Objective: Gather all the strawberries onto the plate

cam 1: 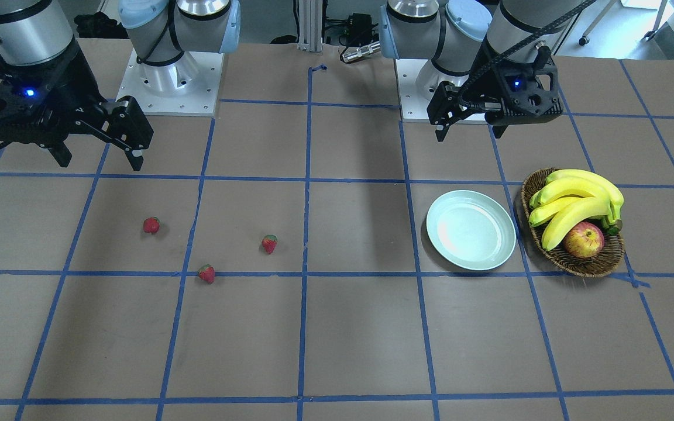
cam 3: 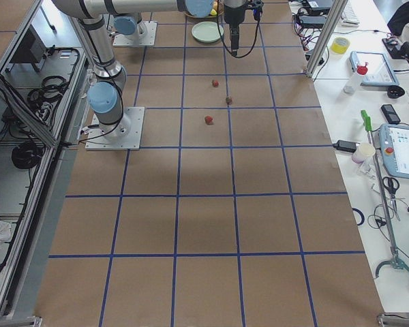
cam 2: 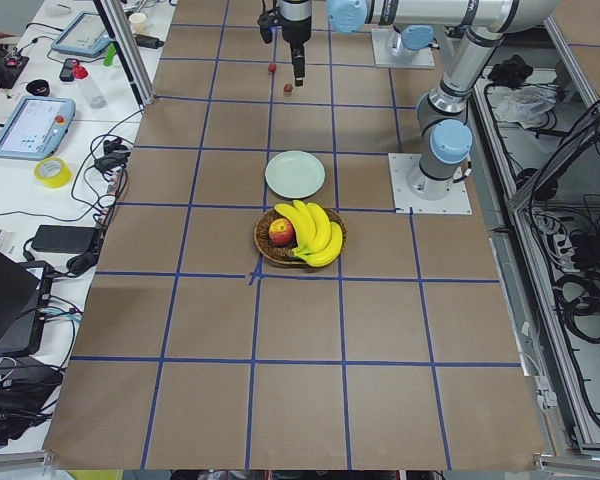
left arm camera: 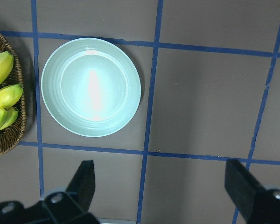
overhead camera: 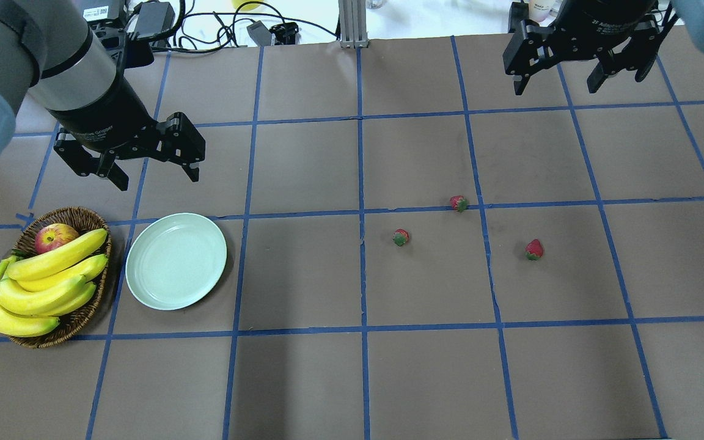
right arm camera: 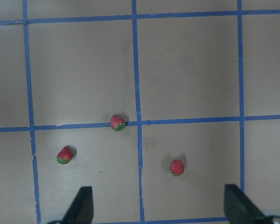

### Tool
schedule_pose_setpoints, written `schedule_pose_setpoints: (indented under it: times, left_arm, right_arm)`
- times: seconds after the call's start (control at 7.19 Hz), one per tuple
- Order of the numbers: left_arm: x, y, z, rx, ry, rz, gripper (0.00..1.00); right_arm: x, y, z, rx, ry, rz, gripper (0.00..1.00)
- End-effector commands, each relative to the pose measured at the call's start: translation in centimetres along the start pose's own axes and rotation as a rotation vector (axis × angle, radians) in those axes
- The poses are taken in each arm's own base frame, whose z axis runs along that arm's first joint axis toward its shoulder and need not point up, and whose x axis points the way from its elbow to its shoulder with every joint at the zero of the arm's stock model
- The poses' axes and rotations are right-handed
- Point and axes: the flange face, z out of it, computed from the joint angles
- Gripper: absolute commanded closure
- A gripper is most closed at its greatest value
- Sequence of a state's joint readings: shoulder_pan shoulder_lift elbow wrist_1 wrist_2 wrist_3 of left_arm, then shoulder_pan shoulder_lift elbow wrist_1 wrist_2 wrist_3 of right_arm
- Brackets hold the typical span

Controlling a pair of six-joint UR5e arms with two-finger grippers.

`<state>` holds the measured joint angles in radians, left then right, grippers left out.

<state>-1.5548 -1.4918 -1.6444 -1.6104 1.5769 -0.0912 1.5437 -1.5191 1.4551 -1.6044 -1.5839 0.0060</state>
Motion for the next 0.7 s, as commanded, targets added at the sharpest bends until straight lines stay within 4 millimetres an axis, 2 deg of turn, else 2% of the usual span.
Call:
schedule_pose_setpoints:
  times: [0.0, 0.14, 0.56]
  left_arm:
    - [-0.27, 0.01, -0.07, -0.001, -0.002, -0.006, 0.00]
    - [-0.18, 0.24, 0.56, -0.022, 0.000, -0.005, 0.00]
    - [-0.23, 0.78, 0.50, -0.042, -0.003, -0.024, 0.00]
  right_arm:
    - [-0.22, 0.16, -0.07, 0.002, 0.006, -0.002, 0.00]
    - [-0.27, 0.18, 0.01, 0.001, 0.002, -0.007, 0.00]
    - [-0.34, -0.04, -0.37, 0.016, -0.006, -0.001, 0.00]
